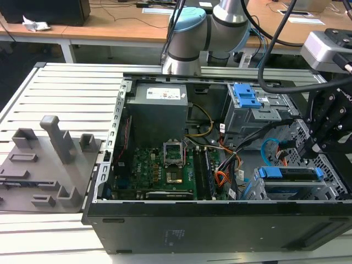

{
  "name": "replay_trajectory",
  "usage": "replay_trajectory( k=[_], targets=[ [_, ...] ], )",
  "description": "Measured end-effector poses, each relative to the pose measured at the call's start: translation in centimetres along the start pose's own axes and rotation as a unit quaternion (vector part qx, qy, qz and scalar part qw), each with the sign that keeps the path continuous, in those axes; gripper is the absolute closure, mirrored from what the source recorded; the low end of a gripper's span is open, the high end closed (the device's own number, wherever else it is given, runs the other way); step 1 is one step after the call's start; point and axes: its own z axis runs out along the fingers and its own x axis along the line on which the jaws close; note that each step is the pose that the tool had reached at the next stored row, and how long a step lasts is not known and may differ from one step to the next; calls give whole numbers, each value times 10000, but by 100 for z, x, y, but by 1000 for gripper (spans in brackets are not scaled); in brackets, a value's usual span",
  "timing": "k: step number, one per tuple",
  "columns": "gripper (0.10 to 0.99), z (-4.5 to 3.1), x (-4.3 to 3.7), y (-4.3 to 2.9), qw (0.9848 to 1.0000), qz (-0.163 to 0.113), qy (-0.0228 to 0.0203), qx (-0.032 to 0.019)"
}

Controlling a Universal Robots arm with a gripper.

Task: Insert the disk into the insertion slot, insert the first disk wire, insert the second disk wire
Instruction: 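Insert the first disk wire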

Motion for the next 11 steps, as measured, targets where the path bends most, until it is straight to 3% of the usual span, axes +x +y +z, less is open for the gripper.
replay_trajectory(
  k=[2, 7, 11],
  targets=[
    [973, -2, 0, 0, 10000, 0, 0, 0],
    [725, -5, 0, 0, 10000, 0, 1, 0],
    [725, -9, -53, -39, 10000, 0, 1, 0]
  ],
)
